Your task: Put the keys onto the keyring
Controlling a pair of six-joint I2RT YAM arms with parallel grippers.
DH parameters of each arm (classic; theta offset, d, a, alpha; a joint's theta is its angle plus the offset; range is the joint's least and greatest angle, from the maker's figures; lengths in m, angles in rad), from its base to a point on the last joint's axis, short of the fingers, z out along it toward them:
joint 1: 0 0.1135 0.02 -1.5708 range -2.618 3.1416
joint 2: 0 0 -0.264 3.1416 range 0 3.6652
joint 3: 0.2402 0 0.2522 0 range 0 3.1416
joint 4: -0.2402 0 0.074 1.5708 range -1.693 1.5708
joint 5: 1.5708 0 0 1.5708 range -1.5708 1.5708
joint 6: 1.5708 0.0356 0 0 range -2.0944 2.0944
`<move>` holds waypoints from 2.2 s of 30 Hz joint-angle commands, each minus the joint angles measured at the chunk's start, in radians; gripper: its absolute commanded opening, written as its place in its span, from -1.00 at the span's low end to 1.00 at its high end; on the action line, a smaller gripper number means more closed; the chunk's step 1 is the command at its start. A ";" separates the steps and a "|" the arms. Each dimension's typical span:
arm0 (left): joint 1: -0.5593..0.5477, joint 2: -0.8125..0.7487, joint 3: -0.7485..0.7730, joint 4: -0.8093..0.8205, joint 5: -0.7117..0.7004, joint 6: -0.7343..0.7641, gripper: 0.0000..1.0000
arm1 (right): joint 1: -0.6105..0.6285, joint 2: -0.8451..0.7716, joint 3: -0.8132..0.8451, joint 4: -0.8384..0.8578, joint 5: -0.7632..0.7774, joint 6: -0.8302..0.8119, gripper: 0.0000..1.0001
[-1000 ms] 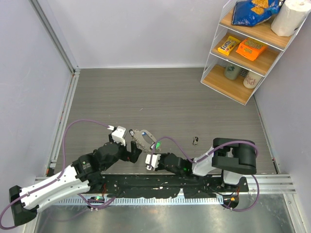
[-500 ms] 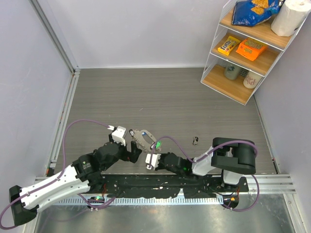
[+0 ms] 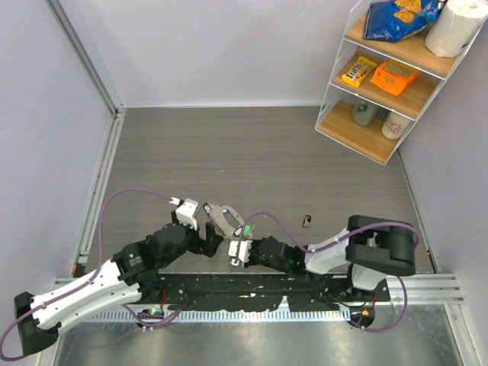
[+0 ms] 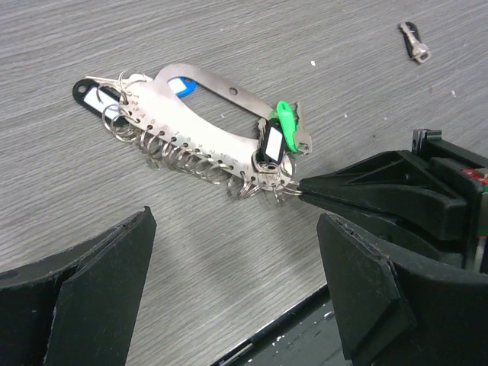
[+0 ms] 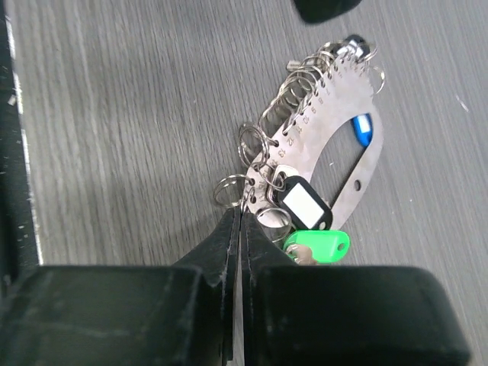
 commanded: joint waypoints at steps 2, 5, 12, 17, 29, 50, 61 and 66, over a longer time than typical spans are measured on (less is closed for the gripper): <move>0.004 -0.057 0.038 0.029 0.088 0.021 0.89 | -0.001 -0.198 -0.013 -0.091 -0.084 0.004 -0.90; 0.004 -0.084 0.047 0.044 0.165 0.023 0.88 | -0.001 -0.302 -0.028 -0.143 -0.123 0.033 -0.89; 0.004 -0.158 0.061 0.087 0.274 0.014 0.88 | -0.001 -0.539 -0.070 -0.253 -0.145 0.086 -0.90; 0.004 -0.192 0.079 0.138 0.352 0.018 0.88 | -0.001 -0.682 -0.099 -0.296 -0.162 0.120 -0.90; 0.004 -0.198 0.118 0.273 0.487 0.026 0.88 | -0.001 -0.928 -0.029 -0.500 -0.180 0.238 -0.89; 0.003 -0.120 0.310 0.471 0.783 0.110 0.78 | -0.001 -0.909 0.493 -0.918 -0.455 0.533 -0.89; 0.006 -0.038 0.330 0.564 0.877 0.098 0.45 | -0.001 -0.862 0.580 -0.879 -0.518 0.654 -0.89; 0.004 -0.040 0.328 0.575 0.886 0.100 0.26 | -0.001 -0.843 0.603 -0.846 -0.525 0.694 -0.89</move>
